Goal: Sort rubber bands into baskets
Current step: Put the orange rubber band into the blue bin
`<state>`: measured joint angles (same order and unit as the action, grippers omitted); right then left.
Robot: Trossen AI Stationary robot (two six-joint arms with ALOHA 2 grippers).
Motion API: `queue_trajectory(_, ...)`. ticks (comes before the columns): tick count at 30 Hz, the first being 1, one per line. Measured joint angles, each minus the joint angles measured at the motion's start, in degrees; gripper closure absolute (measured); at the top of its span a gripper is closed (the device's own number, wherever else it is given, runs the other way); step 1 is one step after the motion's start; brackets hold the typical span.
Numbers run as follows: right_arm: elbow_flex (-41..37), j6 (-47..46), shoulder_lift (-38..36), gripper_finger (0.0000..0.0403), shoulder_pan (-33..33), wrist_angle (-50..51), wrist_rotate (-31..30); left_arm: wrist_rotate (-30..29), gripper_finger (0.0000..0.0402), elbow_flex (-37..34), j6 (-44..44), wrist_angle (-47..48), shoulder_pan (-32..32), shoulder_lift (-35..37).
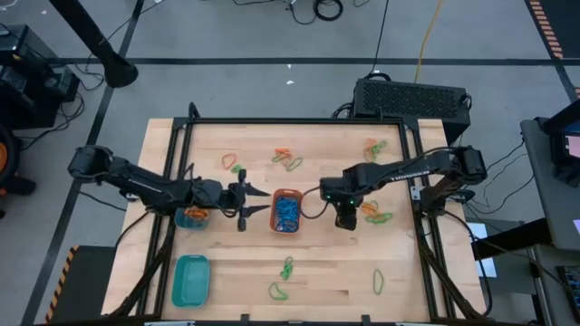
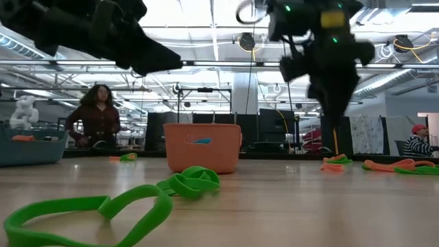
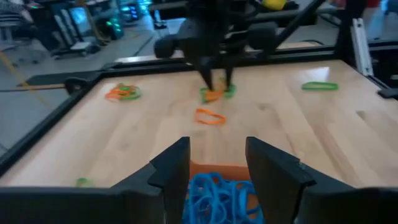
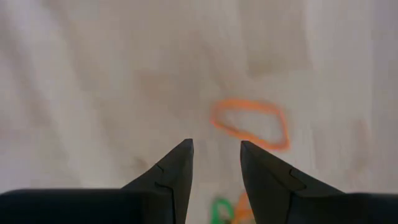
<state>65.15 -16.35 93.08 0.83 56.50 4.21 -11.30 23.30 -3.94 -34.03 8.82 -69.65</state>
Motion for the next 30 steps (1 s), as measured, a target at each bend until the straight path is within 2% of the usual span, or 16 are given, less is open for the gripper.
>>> queue_trajectory(2, -2.23, -3.29, 0.00, 0.0277, 0.50, 1.26, -2.86, 2.40, 0.0237, 0.08, 0.12, -1.27, -0.60, -1.86)
queue_trajectory(6, -7.46, -6.93, 0.00, 0.0277, 0.97, 0.46, -3.51, 5.16, 0.0237, 0.10, 0.17, -3.38, -1.56, -5.08)
queue_trajectory(11, -12.49, -10.50, 0.02, 0.0277, 0.54, -1.53, -4.50, 5.52, 0.0237, 0.14, 0.19, -5.17, -2.77, -6.17)
queue_trajectory(19, -16.70, -11.09, 0.02, 0.0277, 0.51, -5.67, -5.47, 8.41, 0.0237, 0.14, 0.37, -5.96, -4.82, -6.14)
queue_trajectory(30, -16.94, -11.02, 0.02, 0.0289, 0.50, -6.65, -5.93, 11.23, 0.0237, 0.14, 0.34, -6.04, -7.81, -6.14)
